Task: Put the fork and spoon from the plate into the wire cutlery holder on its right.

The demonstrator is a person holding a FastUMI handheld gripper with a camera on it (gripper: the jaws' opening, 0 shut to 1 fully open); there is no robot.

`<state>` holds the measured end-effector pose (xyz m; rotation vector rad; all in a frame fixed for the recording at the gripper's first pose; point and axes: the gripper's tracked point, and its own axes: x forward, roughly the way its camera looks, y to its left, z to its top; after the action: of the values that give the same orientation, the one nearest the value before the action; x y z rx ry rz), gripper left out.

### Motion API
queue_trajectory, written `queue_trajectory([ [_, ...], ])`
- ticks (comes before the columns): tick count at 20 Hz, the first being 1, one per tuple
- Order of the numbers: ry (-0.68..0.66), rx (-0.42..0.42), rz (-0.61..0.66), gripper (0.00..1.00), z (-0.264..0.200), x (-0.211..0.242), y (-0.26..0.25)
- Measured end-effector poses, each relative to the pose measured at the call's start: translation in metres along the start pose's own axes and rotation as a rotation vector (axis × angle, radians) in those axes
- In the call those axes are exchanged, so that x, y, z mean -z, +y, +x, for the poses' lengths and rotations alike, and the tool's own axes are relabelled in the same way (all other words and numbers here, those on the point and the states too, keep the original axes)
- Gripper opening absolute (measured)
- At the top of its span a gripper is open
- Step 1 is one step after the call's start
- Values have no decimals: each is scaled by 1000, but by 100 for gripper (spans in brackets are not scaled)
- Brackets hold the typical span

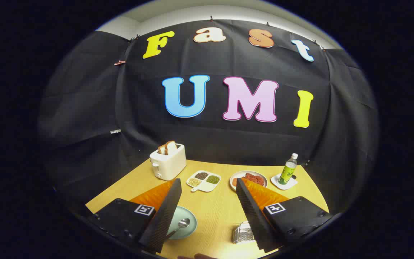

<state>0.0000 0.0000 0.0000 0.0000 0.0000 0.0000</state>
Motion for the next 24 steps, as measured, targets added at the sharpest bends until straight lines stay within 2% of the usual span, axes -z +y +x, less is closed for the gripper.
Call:
queue_trajectory([
  [7,-39,72,24,95,-3,-3,-6],
  [16,-114,163,46,95,-21,-29,-26],
  [20,-135,159,89,95,-25,-40,-29],
  [24,-90,141,68,97,-16,-24,-20],
])
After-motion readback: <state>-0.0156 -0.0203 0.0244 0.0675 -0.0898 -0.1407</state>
